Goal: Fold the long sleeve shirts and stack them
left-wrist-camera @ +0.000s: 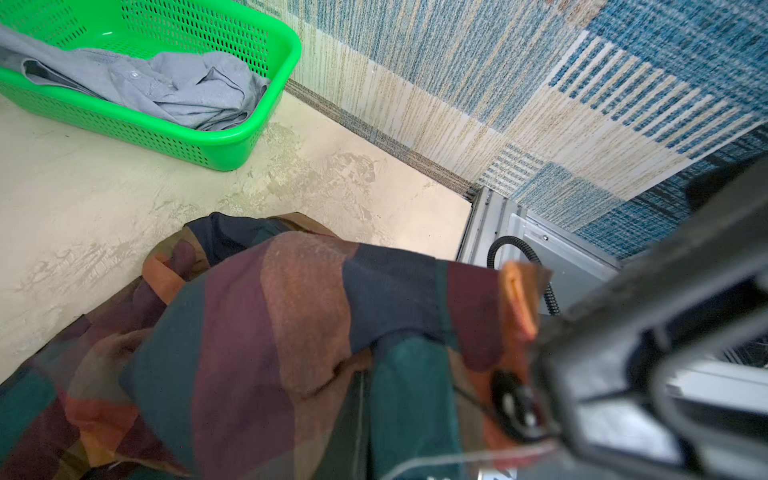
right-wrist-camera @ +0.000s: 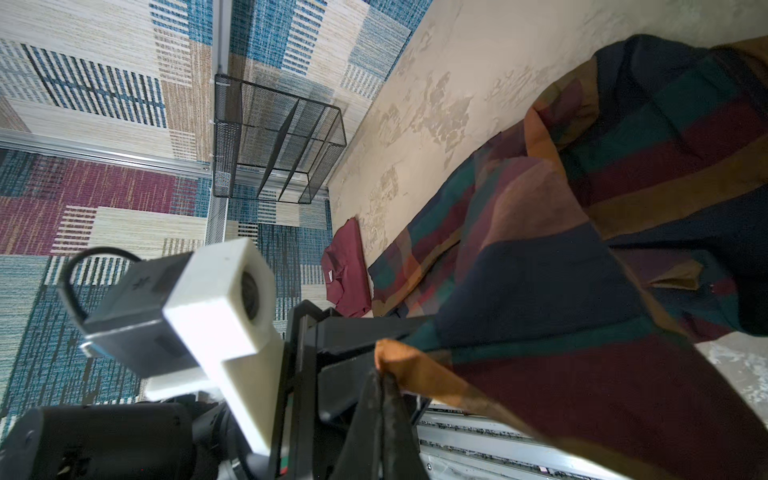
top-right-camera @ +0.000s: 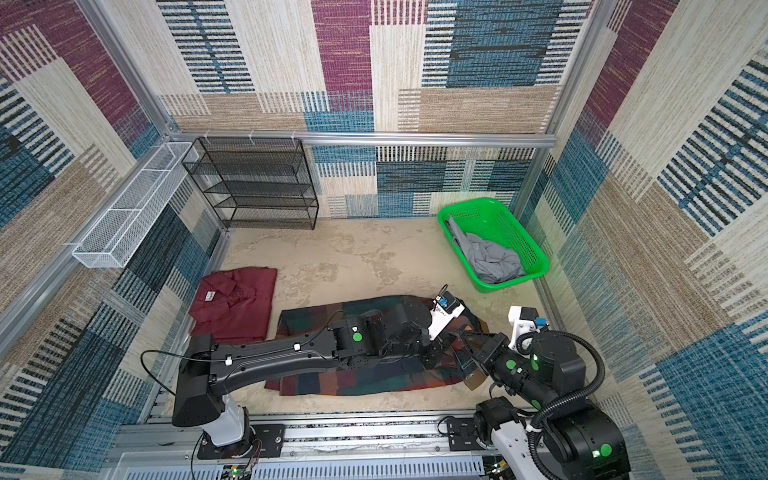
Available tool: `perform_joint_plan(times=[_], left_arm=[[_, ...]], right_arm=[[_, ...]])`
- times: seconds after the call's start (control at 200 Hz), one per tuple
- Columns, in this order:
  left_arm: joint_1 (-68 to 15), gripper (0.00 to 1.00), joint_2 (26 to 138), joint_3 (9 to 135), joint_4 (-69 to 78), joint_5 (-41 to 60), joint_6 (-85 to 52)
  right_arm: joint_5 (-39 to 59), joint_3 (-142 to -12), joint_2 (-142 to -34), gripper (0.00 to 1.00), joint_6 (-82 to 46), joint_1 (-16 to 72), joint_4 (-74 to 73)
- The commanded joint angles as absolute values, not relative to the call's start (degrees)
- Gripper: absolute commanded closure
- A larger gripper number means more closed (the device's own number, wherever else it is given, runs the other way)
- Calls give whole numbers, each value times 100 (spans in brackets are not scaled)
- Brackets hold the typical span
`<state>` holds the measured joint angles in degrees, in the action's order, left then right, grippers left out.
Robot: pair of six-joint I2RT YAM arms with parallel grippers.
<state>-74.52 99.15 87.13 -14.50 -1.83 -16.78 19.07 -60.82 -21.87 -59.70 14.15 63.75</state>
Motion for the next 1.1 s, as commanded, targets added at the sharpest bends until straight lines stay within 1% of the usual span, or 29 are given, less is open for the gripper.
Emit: perform_joint_plan(times=[0.0, 0.06, 0.14, 0.235, 0.321, 0.391, 0.466, 0.561, 0.656, 0.821, 0.851, 0.957, 1.092], left_arm=[[-7451, 100, 9667, 8460, -1039, 173, -1759], [-7449, 100, 9419, 8139, -660, 478, -1829], [-7453, 100, 9016, 7471, 160, 1024, -2020], [-7453, 100, 8659, 6832, 991, 1747, -2183], [-7453, 100, 8574, 6648, 1203, 2342, -2224], [-7453, 100, 8642, 6529, 1518, 2979, -2348], [-7455, 100, 8717, 6299, 2064, 3757, -2604], [-7453, 100, 8609, 5847, 2579, 4202, -2935], [-7461, 100, 8326, 5253, 2983, 4374, -3211], [-7475, 100, 7919, 4485, 2938, 4266, -3331], [-7486, 100, 7895, 4415, 2870, 4278, -3325], [-7552, 100, 7979, 4212, 2874, 4184, -3396], [-7644, 100, 8379, 3978, 3442, 4278, -3674]], right_arm=[[1551, -6339, -2327, 73, -5757, 1421, 6234], [1384, -6482, -2450, 68, -5569, 1415, 6211], [1114, -6668, -2662, 58, -5421, 1422, 6145], [761, -6877, -2864, 50, -5218, 1424, 5930], [397, -7085, -3075, 50, -4984, 1423, 5756], [318, -7090, -3255, 51, -4798, 1424, 5515], [103, -6906, -3480, 51, -4618, 1424, 5318], [232, -6434, -3757, 52, -4442, 1424, 4958], [591, -5792, -3896, 54, -4476, 1419, 4437], [708, -4738, -4114, 55, -4639, 1421, 3636], [748, -4546, -4174, 57, -4665, 1415, 3493], [924, -3958, -4371, 59, -4832, 1424, 3027], [1034, -3206, -4559, 64, -5059, 1424, 2308]])
